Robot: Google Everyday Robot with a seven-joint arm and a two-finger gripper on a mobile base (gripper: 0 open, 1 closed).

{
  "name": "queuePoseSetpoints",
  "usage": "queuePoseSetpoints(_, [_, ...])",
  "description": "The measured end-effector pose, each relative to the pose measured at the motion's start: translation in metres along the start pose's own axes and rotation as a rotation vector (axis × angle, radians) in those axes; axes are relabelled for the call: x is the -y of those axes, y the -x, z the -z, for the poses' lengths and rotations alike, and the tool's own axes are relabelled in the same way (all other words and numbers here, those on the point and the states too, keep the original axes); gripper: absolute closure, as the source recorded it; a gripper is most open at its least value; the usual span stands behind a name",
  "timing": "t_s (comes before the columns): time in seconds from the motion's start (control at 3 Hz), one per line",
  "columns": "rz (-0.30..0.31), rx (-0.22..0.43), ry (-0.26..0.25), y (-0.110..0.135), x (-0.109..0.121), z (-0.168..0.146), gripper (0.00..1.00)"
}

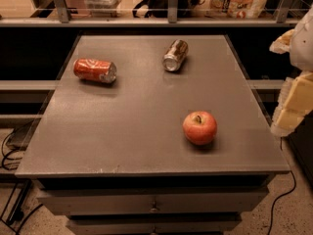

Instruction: Place coke can upright

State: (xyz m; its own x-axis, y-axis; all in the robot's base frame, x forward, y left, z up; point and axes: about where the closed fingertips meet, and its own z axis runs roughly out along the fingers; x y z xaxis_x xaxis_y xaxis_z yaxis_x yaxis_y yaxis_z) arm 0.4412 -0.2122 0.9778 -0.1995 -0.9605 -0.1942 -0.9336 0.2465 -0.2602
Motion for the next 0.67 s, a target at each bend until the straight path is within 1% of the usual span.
queuePoseSetpoints(0.67, [0.147,-0.025,0.005,0.03,0.016,-0.015,0.0])
